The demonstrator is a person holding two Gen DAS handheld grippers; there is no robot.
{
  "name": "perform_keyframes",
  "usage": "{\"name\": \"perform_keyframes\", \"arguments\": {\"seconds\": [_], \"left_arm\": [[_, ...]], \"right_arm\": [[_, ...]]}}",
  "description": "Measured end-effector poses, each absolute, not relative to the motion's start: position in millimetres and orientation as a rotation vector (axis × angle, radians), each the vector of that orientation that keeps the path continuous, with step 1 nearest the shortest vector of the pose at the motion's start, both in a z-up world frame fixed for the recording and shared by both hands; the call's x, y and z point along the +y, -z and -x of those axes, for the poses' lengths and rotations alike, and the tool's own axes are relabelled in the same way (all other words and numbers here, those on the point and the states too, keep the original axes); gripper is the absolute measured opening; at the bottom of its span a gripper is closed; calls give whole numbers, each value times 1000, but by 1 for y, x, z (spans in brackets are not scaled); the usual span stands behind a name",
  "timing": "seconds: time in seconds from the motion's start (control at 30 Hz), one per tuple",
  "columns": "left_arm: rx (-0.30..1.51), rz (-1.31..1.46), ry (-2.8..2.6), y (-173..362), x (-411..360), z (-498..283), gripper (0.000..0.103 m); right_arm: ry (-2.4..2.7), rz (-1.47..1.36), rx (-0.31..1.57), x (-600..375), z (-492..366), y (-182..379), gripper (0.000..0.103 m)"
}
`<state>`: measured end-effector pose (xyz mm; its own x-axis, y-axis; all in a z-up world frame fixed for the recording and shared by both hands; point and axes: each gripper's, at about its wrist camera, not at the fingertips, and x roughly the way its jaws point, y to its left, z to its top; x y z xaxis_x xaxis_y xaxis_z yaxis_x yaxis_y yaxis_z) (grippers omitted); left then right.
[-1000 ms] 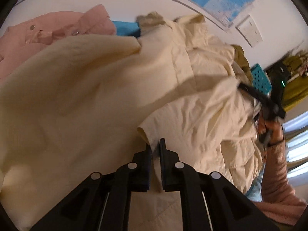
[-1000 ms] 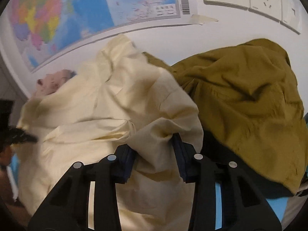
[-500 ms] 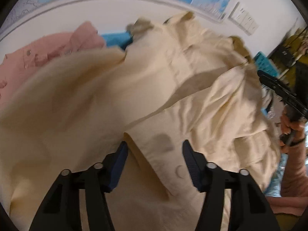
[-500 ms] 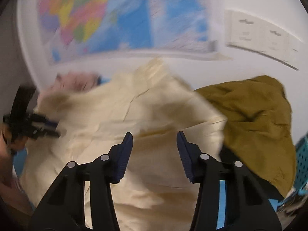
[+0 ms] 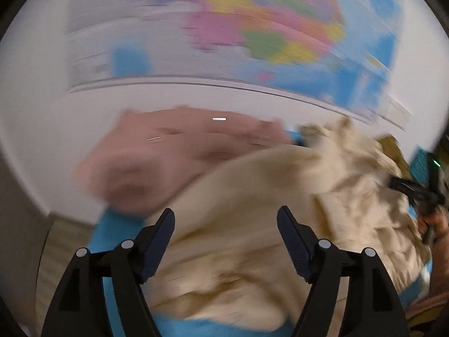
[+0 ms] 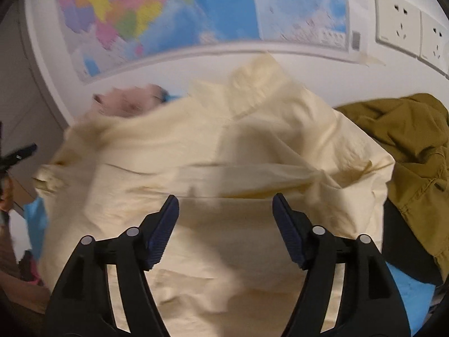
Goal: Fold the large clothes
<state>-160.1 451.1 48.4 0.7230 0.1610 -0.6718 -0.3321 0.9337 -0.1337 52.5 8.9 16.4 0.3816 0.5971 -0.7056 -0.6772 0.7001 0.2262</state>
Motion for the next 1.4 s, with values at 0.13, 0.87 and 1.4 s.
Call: {"name": "perform_keyframes", "arguments": {"seconds": [0.13,0.87,1.4], "left_arm": [[795,322,-318,-16,477,181,73],[554,-182,-171,-146,345,131,3],[866,-115,304,-40,216,3,4]], "right_arm": [[-893,100,848,28,-37,-22,76],[-944,26,812,17,-5,-33,78],[-935,27,805,-14,14,-36,78]]}}
